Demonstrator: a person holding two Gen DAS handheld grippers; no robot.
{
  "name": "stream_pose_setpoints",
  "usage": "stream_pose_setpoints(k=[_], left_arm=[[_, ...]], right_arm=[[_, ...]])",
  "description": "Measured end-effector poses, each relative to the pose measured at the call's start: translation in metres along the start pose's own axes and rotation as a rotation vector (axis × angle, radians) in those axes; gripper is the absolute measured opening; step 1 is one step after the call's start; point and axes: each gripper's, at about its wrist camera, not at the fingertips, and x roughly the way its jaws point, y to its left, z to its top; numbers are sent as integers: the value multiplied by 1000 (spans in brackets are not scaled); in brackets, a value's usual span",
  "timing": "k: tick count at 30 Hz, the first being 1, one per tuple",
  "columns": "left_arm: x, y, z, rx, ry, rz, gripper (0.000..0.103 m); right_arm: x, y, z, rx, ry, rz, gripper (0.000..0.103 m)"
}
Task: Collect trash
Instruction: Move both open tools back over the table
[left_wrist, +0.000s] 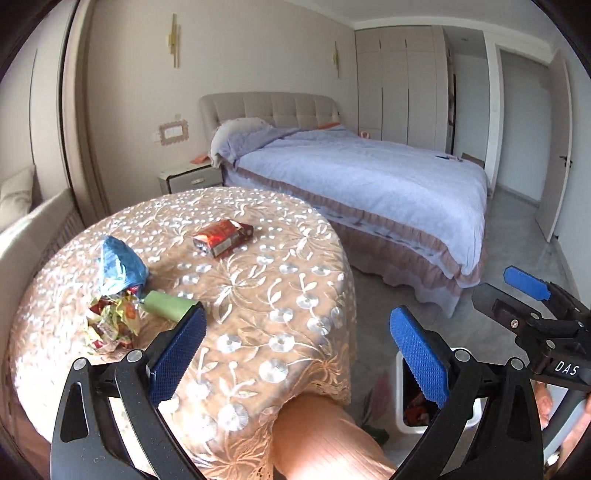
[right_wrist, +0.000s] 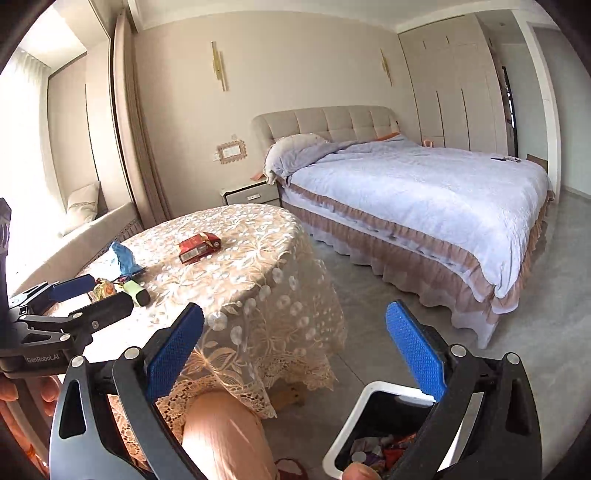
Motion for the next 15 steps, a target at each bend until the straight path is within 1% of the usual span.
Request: stream_pose_setpoints(k=[3,6,7,8,9,11,12,13,15], left_arm=[[-6,26,-3,-7,-1,47,98],[-13,55,-5,-26,-9,74,98],[-15,64,-5,-36,-15,84,98],[-16,74,-5,-46,-20,96,98],[-17,83,-6,-56,-27,111,98],[-18,101,-6,-83,-36,139,98],[-17,110,-6,-96,-35,148,98],[-14,118,-7,-107,-32,158,98],[-8,134,-10,-133,-17,183,98]], right_arm=[[13,20,9,-1,-8,18,98],[21,47,19,8,-66,-11,98],[21,52,20,23,-79,-7,98],[26,58,24,43,-84,22,98],[31,61,27,49,-74,49,98],[47,72,35,45,-26,110,98],[52,76,38,31,-7,127,98],[63,84,40,-5,20,132,98],[76,99,43,-68,42,109,98]])
